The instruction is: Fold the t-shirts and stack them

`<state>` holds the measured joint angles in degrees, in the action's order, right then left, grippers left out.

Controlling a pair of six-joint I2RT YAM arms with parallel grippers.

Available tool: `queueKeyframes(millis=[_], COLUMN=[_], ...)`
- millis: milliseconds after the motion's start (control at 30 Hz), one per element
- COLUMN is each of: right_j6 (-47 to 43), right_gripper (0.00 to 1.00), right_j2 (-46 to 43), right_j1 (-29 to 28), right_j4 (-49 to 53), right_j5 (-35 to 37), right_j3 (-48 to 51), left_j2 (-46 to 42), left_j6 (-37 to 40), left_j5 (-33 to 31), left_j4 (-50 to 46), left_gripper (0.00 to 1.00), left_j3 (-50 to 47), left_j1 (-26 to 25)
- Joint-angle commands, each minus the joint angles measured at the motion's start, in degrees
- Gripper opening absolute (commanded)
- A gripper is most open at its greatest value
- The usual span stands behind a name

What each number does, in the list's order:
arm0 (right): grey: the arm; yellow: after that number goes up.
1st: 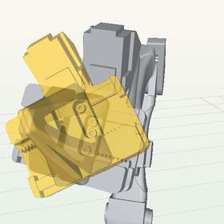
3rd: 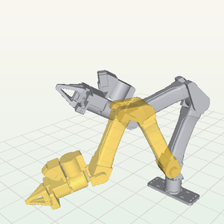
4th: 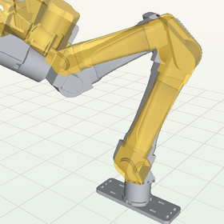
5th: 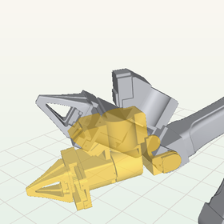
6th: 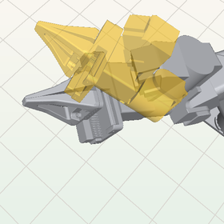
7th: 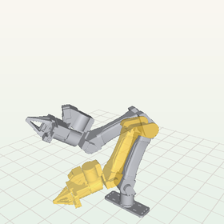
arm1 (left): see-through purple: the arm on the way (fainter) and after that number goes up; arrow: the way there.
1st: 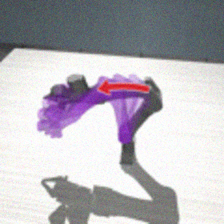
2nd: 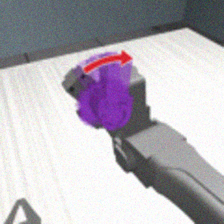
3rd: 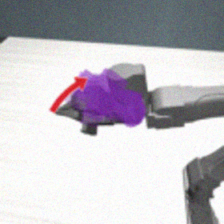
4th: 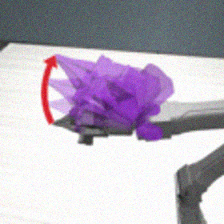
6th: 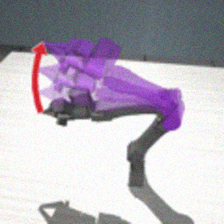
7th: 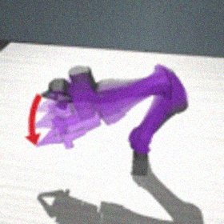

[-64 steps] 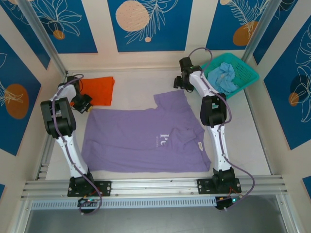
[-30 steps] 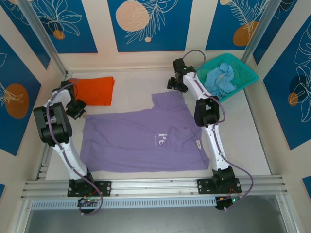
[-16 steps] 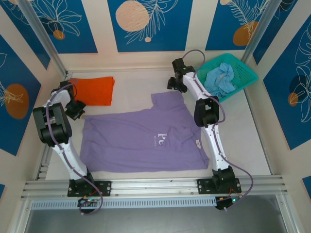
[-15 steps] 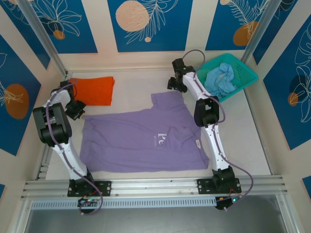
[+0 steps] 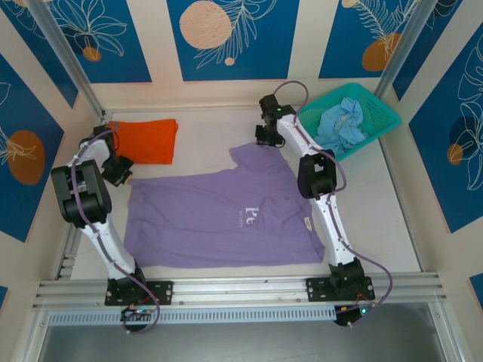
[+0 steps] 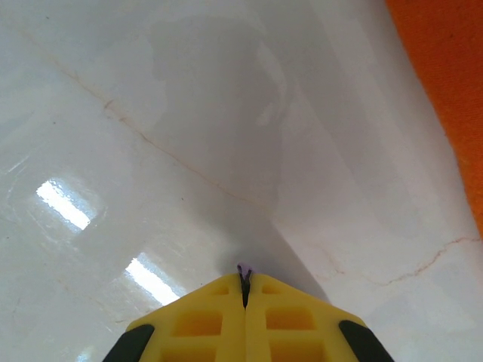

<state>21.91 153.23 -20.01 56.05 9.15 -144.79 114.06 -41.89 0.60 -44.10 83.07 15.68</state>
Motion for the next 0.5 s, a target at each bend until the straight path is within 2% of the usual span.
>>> queueKeyframes(millis=[0,67,167,233,333,467], right_j6=[-3.8,-3.9,-3.1,-2.4,-0.1,2.8], right_gripper=[0.21,0.28,0.49,0.55,0.59,0.59], right_j2=[-1.8,-2.3,-3.8,-5.4,-7.2,-7.6], right_j1=[-2.1,-2.3,-2.3,-2.3,-1.8,-0.5], right_j4=[-0.3,-0.4,-0.6,-1.8,-4.1,-5.3], right_j5=[-8.0,-9.0,-7.9,-7.6,-7.4,-7.6], right_j3=[1.4,2.0,1.8,1.9,1.9,1.3], left_j2=[0.4,0.5,0.5,0.5,0.7,0.8], left_j6=[-0.8,-0.9,-0.8,-0.7,-0.8,-0.7], left_j5=[0.6,0.6,0.6,0.6,0.6,0.6], left_j4=[-0.3,-0.4,-0.5,-0.6,-0.6,-0.7], left_gripper=[0.0,0.0,0.0,0.0,0.0,0.0], left_j3=[1.0,1.1,1.1,1.0,1.0,1.2], left_j1=[-0.3,-0.6,-1.0,-1.1,-1.3,-1.6])
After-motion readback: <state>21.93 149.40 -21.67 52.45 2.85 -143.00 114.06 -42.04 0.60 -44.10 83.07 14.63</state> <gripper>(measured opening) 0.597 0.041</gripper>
